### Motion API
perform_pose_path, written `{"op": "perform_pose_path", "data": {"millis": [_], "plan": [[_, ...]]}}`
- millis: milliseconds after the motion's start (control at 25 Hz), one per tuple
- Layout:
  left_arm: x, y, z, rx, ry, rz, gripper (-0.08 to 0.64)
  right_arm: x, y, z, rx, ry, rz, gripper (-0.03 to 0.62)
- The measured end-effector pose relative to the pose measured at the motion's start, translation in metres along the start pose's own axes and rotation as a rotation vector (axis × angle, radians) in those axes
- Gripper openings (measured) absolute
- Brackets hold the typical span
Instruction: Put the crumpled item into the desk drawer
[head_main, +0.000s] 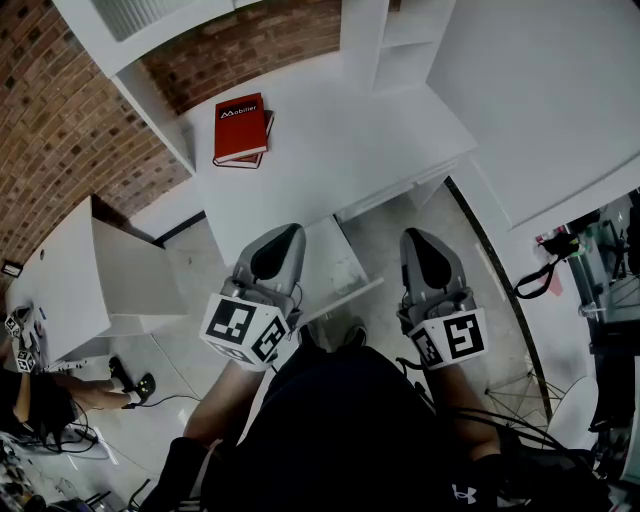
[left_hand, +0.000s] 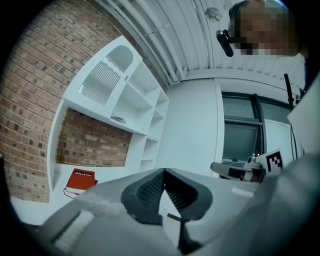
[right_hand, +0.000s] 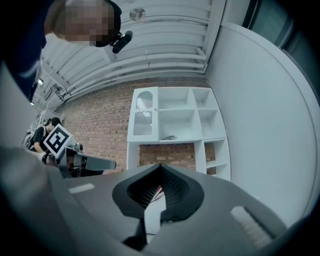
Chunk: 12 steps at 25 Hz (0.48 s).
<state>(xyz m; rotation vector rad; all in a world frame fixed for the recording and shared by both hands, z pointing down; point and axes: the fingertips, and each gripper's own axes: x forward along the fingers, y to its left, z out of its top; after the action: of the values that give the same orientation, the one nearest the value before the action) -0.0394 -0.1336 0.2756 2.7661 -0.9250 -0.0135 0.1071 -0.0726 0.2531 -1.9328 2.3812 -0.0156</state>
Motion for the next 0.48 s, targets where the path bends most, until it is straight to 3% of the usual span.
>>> {"op": "perform_pose_path", "data": {"millis": [480], "plan": [[0.003,0.012,-0.009,-0.022,0.019,0.005,0.003,0.008,-0.001,-0.010,0.003,0.025,-0.016,0.002]]}}
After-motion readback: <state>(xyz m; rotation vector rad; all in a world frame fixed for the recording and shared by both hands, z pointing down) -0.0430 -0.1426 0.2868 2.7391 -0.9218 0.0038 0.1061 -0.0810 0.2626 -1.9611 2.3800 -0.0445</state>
